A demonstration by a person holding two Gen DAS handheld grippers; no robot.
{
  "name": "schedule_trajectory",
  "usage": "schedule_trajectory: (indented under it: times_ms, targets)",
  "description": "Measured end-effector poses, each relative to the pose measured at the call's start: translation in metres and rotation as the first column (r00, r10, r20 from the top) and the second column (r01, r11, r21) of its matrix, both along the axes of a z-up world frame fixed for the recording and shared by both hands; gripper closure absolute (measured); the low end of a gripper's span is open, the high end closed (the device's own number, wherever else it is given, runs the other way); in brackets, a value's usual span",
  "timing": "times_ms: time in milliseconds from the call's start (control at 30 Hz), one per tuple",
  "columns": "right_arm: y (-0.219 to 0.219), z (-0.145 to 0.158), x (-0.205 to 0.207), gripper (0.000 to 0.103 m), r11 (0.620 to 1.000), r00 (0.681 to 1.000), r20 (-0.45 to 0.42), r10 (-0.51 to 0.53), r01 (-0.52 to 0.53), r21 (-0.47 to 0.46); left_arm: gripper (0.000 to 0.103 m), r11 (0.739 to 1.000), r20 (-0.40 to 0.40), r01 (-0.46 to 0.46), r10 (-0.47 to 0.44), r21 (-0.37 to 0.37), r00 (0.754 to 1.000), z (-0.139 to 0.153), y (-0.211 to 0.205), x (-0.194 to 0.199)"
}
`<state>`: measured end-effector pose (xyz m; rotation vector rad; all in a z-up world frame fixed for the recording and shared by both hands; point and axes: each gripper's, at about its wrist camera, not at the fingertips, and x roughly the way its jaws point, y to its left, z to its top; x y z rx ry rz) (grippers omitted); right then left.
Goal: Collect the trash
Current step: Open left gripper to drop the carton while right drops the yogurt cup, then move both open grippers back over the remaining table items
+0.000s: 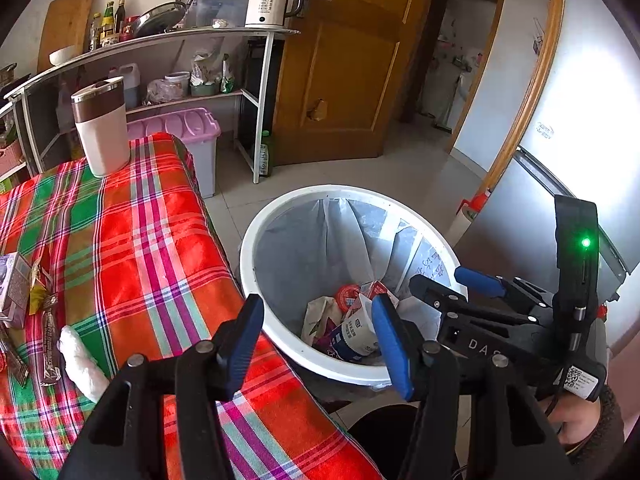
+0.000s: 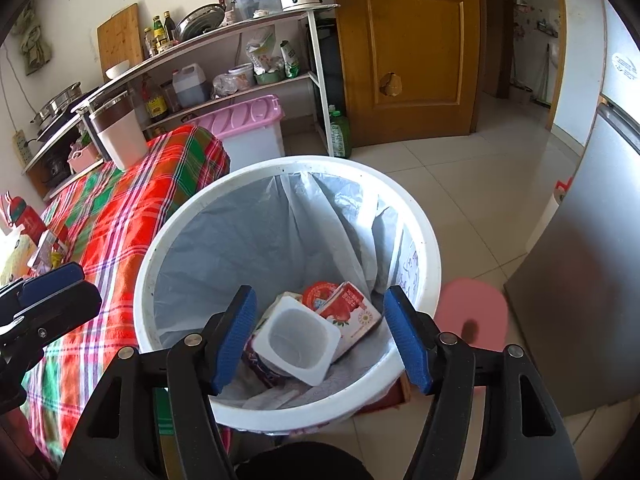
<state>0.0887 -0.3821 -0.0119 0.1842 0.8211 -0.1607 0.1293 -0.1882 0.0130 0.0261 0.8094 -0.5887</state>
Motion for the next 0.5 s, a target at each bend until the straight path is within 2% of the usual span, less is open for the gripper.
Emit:
schedule_trajectory:
  times_ms: [500]
  targets:
    - [0.024, 0.015, -0.008, 0.036, 0.999, 0.998, 0.049, 0.038, -0.040, 0.026, 0.041, 0.998, 0.040, -0.065, 0.065, -0.015, 0.997, 0.013, 0.038, -0.013]
